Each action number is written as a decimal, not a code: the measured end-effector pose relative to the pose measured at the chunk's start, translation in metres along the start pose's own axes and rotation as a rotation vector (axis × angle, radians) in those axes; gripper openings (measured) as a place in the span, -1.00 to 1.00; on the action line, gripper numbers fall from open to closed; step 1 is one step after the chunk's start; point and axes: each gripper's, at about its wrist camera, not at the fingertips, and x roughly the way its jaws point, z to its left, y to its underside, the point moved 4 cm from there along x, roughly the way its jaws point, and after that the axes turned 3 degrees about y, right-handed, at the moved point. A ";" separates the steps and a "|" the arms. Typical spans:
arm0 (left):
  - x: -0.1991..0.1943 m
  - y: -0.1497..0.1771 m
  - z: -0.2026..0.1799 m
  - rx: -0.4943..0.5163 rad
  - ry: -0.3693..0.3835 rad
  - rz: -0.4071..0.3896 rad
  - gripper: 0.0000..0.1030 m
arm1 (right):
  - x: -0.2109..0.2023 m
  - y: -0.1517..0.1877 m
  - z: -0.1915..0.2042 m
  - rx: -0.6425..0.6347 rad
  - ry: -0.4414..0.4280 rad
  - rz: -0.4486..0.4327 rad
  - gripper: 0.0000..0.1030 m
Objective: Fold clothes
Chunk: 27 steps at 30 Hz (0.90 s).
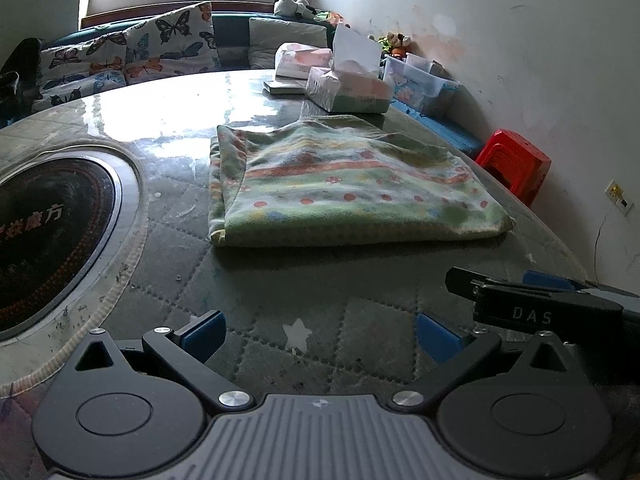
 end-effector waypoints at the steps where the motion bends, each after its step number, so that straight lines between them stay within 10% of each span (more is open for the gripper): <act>1: 0.000 0.000 0.000 -0.001 0.000 0.001 1.00 | 0.000 0.000 0.000 -0.001 -0.001 0.001 1.00; 27: 0.003 0.002 -0.006 0.005 0.012 0.014 1.00 | -0.001 0.000 0.005 -0.008 -0.010 -0.002 1.00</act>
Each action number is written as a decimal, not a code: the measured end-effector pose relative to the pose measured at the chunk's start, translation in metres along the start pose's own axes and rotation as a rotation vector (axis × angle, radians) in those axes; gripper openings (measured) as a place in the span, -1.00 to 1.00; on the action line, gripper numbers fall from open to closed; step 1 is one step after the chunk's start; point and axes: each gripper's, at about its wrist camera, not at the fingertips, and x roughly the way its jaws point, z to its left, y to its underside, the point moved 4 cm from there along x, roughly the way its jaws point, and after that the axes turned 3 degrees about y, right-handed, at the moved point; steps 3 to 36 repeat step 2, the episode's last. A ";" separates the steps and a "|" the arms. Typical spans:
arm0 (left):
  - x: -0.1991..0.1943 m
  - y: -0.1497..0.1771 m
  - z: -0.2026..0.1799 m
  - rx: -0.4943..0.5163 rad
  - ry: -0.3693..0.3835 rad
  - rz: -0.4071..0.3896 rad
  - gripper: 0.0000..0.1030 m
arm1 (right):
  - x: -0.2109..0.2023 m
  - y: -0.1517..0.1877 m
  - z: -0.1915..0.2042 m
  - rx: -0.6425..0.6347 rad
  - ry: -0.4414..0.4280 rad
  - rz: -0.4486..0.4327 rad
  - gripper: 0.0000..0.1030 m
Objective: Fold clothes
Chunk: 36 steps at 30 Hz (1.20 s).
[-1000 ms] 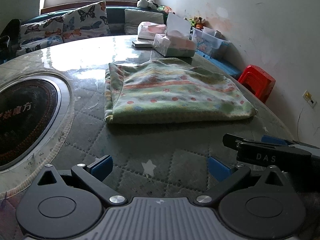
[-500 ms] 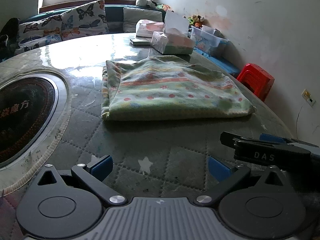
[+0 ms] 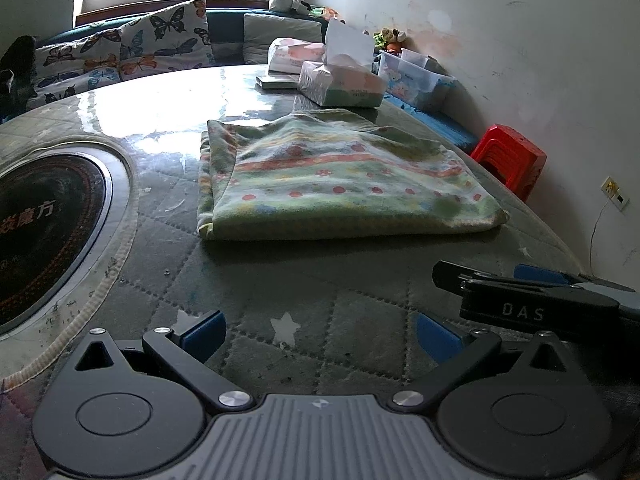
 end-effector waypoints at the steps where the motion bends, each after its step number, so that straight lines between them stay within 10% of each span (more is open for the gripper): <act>1: 0.000 0.000 0.000 0.000 -0.001 0.001 1.00 | 0.000 0.000 0.000 0.000 0.000 0.000 1.00; 36: 0.000 0.000 0.000 0.000 -0.001 0.002 1.00 | 0.000 0.000 0.000 0.000 0.000 0.001 1.00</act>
